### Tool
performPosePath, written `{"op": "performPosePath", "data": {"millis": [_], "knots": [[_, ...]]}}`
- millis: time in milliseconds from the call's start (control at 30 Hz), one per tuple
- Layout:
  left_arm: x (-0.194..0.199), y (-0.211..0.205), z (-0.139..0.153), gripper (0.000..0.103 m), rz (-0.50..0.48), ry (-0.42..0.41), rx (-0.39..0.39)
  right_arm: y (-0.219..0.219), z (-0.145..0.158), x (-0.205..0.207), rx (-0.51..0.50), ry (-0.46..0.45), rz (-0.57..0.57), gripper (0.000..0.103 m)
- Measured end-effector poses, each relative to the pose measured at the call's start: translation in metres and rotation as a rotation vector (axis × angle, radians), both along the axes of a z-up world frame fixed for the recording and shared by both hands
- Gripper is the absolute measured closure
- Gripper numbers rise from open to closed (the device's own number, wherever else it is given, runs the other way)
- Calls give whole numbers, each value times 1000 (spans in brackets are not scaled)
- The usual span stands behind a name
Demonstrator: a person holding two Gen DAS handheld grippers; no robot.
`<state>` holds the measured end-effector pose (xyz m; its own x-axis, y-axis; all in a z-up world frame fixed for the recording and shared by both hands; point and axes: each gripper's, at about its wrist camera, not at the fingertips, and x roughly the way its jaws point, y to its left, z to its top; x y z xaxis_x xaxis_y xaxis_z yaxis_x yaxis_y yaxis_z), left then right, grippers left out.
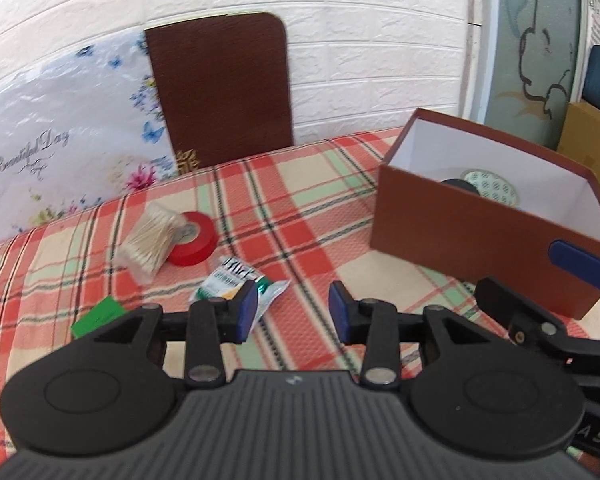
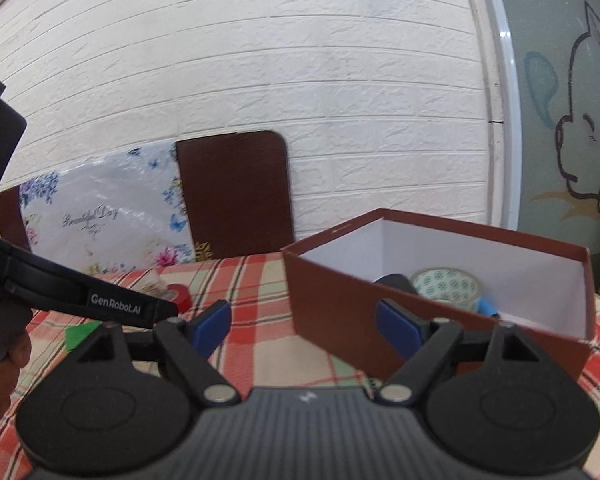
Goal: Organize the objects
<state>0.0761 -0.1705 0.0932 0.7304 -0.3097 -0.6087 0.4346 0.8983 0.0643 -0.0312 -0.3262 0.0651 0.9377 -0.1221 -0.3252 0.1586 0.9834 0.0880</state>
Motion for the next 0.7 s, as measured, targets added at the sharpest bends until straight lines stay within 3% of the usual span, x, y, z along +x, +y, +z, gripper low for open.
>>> {"op": "performPosePath", "data": {"millis": [700], "knots": [[10, 93, -34, 57, 184, 38, -15, 83, -18, 19, -63, 117, 171, 20]]}}
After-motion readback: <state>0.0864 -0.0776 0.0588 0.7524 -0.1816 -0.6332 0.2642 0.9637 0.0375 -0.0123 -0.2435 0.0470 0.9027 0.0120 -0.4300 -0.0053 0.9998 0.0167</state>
